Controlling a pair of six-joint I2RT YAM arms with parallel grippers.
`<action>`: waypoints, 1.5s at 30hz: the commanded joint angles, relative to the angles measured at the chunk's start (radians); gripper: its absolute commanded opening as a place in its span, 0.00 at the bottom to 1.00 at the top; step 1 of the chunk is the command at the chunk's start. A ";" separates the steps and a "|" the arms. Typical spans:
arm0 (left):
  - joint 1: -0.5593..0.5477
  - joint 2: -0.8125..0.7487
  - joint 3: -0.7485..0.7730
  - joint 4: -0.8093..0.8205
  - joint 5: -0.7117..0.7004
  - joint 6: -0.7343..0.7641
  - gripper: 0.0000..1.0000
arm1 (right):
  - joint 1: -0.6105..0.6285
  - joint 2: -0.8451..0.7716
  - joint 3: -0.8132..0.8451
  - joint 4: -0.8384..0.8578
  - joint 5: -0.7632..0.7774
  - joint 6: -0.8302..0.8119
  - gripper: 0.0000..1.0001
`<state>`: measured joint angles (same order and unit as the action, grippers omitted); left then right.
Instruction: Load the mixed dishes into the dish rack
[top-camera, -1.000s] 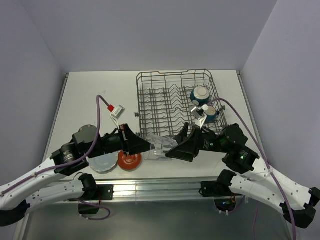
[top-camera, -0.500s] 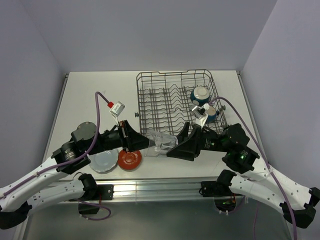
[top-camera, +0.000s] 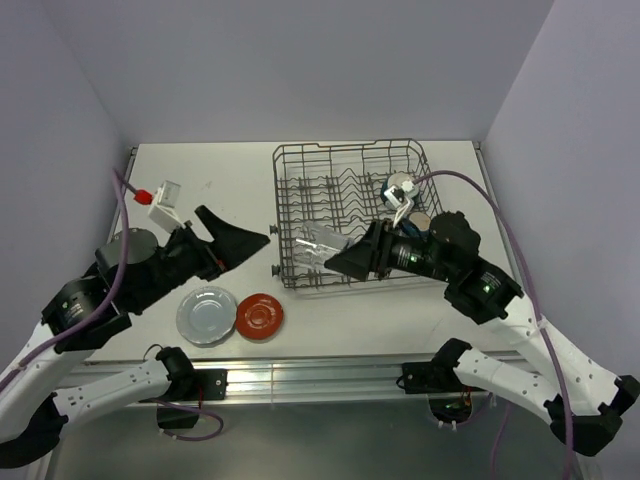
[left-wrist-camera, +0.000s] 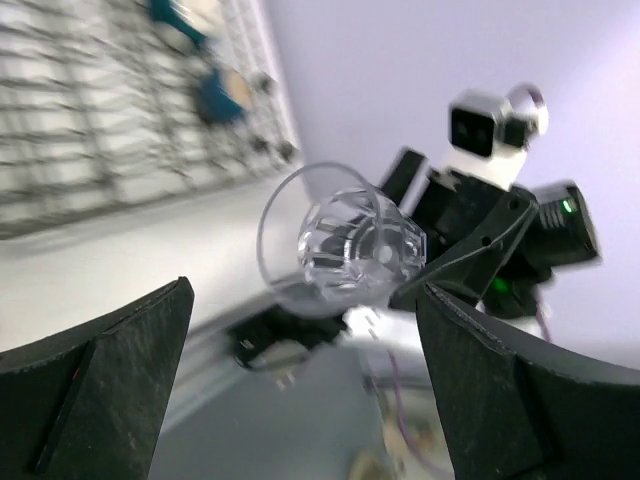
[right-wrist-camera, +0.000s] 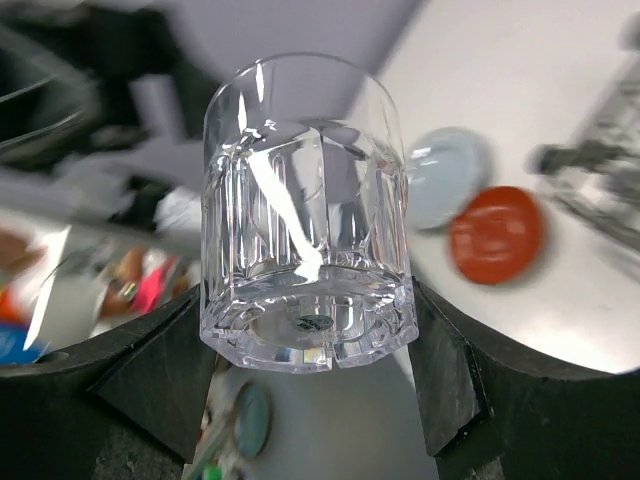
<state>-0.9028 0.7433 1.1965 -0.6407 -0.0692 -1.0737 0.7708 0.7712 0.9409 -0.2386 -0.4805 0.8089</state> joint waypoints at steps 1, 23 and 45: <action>0.001 0.048 0.081 -0.339 -0.337 0.011 0.99 | -0.096 0.066 0.099 -0.161 0.110 -0.085 0.00; 0.022 0.168 -0.163 -0.257 -0.408 0.018 0.99 | -0.335 0.916 0.650 -0.801 0.803 -0.329 0.00; 0.166 0.237 -0.328 -0.133 -0.198 -0.057 0.92 | -0.461 1.109 0.673 -0.749 0.709 -0.405 0.16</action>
<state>-0.7464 0.9829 0.8871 -0.8272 -0.3225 -1.1126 0.3225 1.8660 1.5661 -1.0073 0.2249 0.4248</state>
